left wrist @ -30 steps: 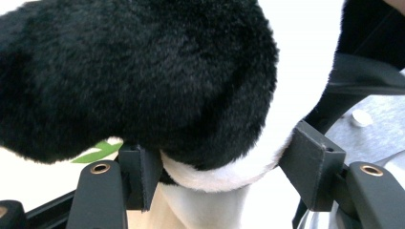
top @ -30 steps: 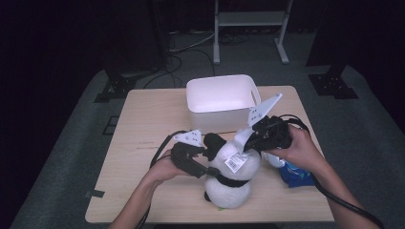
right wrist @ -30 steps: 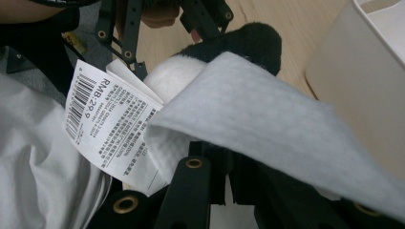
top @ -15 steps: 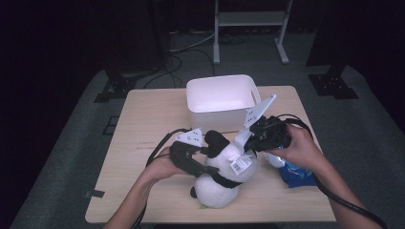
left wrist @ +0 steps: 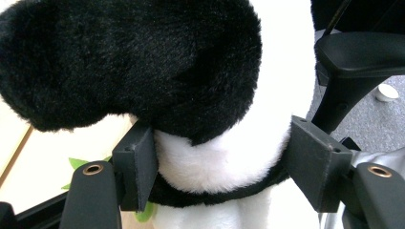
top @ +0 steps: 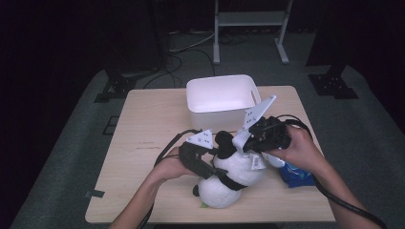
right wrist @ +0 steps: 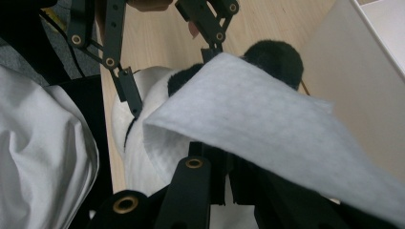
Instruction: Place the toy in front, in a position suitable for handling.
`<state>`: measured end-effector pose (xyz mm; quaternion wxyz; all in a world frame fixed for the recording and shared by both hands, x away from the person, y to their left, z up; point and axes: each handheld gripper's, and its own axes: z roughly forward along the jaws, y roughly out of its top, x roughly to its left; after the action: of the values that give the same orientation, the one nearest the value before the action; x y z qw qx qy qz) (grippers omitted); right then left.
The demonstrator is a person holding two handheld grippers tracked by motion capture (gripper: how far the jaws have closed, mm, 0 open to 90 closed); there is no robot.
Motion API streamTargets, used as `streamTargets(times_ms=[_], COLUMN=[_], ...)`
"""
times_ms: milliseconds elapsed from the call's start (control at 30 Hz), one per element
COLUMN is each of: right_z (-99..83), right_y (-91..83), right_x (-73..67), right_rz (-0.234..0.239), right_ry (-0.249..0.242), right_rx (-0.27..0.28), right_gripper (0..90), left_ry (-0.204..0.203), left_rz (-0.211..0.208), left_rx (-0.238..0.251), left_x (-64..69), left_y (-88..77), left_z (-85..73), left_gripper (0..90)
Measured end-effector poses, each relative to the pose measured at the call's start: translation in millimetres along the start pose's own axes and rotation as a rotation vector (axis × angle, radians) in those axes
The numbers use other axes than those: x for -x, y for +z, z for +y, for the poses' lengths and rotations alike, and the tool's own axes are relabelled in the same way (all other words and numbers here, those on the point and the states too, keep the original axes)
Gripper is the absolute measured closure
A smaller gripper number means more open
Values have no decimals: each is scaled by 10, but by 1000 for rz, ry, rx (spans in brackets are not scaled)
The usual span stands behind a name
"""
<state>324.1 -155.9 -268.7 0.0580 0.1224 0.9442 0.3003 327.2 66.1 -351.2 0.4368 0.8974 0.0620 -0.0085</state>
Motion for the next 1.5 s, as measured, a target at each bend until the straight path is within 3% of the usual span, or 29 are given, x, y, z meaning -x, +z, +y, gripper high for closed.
streamTargets(times_ms=[200, 433, 700, 867, 1033, 1100, 1333, 1500], right_z=[6, -147, -400, -521, -417, -397, -198, -256], right_y=[54, 112, 284, 333, 345, 343, 445, 467], right_x=[-11, 102, 212, 260, 176, 167, 56, 54], right_rz=[0, -30, -22, 6, -39, -37, 27, 57], right_ry=[-12, 40, 106, 149, 95, 85, 34, 44], right_rx=[-11, -48, -93, -91, -124, -118, -116, -109], right_gripper=[857, 857, 856, 855, 856, 855, 853, 854], left_ry=[-9, -18, -35, -55, -40, -37, -25, -46], left_rz=[4, 35, 27, 34, 36, 36, 35, 27], left_rx=[-15, -37, -91, -97, -114, -110, -105, -57], left_x=[-21, -3, 160, 147, 157, 162, 188, 201], left_y=[67, 65, 85, 120, 154, 154, 164, 128], left_z=[37, 6, -212, -315, -313, -313, -300, -348], left_gripper=[304, 272, 224, 199, 211, 217, 223, 200])
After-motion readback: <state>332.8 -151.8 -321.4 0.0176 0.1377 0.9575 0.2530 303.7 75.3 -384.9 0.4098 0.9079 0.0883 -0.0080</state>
